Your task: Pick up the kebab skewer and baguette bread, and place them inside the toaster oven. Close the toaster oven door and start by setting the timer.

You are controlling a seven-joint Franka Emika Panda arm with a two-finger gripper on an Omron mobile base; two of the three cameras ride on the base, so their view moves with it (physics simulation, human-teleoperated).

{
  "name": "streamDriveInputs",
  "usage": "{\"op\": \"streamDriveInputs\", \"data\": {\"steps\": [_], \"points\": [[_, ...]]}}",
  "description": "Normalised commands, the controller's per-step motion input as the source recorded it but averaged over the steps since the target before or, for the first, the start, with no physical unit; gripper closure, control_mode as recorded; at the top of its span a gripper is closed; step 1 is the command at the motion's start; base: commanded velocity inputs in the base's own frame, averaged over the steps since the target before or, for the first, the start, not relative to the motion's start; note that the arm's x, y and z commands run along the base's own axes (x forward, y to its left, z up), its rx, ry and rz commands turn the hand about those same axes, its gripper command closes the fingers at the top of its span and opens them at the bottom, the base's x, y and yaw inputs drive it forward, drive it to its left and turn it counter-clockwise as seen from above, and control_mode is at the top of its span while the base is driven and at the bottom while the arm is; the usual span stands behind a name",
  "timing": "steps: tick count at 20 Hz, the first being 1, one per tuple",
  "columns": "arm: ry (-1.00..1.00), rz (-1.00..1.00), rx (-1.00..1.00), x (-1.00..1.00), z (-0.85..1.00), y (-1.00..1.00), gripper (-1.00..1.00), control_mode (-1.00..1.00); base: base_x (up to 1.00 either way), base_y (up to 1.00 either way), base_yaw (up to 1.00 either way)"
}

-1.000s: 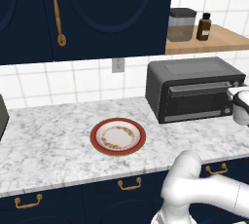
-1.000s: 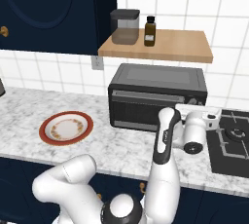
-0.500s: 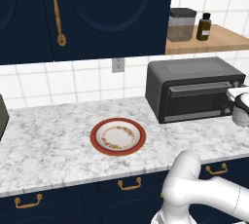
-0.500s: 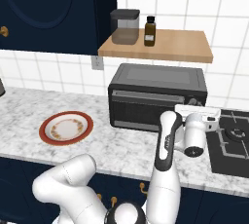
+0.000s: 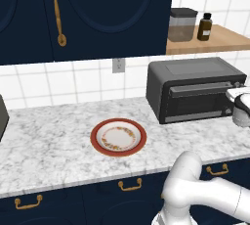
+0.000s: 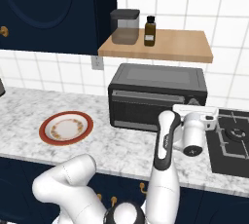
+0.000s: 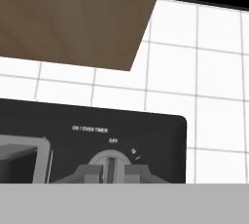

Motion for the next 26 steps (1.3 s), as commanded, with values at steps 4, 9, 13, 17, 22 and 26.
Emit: {"op": "streamDriveInputs", "data": {"steps": [4, 9, 13, 17, 22, 26], "points": [[0.03, 0.0, 0.0, -0.05, 0.11, 0.18, 1.0, -1.0, 0.0, 0.0, 0.0], [0.01, 0.01, 0.0, 0.12, 0.12, 0.02, 1.0, -1.0, 0.0, 0.0, 0.0], [0.0, 0.07, 0.0, -0.01, 0.1, 0.17, 1.0, -1.0, 0.0, 0.0, 0.0], [0.0, 0.04, 0.0, -0.04, 0.15, 0.41, 1.0, -1.0, 0.0, 0.0, 0.0], [0.0, 0.03, 0.0, 0.0, 0.2, 0.19, 1.0, -1.0, 0.0, 0.0, 0.0], [0.0, 0.06, 0.0, 0.0, 0.24, 0.0, 1.0, -1.0, 0.0, 0.0, 0.0]]}}
